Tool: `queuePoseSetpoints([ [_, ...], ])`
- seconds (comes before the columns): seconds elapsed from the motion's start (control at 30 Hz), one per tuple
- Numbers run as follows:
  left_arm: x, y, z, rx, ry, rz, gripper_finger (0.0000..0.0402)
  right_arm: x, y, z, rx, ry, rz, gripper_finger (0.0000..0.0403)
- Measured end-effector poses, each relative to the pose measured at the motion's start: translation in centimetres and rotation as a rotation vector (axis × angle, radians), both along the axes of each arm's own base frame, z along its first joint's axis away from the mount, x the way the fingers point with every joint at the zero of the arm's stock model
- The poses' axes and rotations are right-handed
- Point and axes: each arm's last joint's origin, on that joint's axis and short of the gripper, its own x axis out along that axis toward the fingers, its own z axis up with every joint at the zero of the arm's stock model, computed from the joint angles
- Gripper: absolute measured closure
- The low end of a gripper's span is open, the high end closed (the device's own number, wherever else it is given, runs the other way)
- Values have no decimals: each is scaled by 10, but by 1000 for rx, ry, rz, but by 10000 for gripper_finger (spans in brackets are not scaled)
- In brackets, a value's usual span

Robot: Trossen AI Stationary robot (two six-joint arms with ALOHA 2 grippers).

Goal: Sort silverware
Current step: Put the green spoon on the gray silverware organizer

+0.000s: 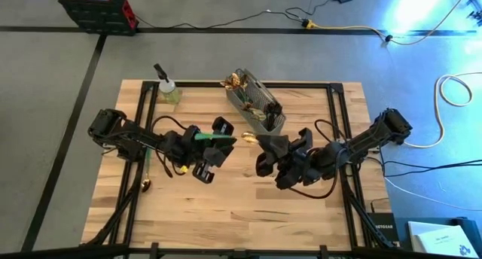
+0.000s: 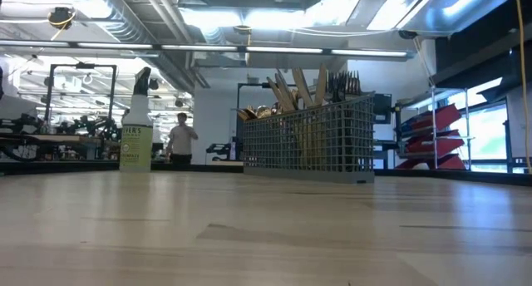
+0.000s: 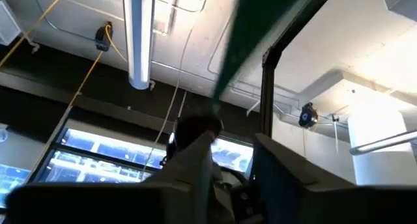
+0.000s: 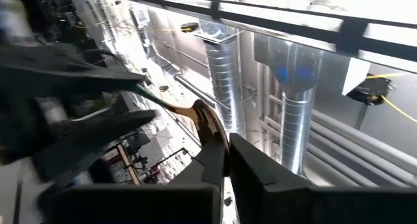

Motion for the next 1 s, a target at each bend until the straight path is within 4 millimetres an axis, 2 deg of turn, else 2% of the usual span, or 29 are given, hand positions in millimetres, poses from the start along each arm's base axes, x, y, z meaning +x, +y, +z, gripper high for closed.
queuePoseSetpoints([
  [0.17, 0, 0, 0, 4, 3, -6, 224, 1, 1, 8, -15, 9, -7, 402],
  [0.33, 9, -4, -8, 82, 121, -32, 172, -1, -1, 24, -33, -19, -46, 402],
  [0.5, 9, -4, -27, 142, 188, -32, 157, 2, -11, 53, -24, -8, -104, 403],
  [0.63, -6, 7, -56, 132, 215, 36, 161, 5, -28, 91, 11, 16, -137, 403],
  [0.73, -19, 18, -84, 174, 323, 125, 162, 7, -57, 121, 92, 98, -190, 403],
  [0.83, -29, 24, -112, 269, 431, 177, 162, 10, -99, 141, 217, 191, -230, 403],
  [0.93, -35, 25, -132, 380, 539, 193, 162, 17, -144, 152, 308, 248, -323, 403],
  [1.0, -36, 25, -147, 431, 652, 183, 162, 24, -171, 152, 343, 312, -371, 403],
])
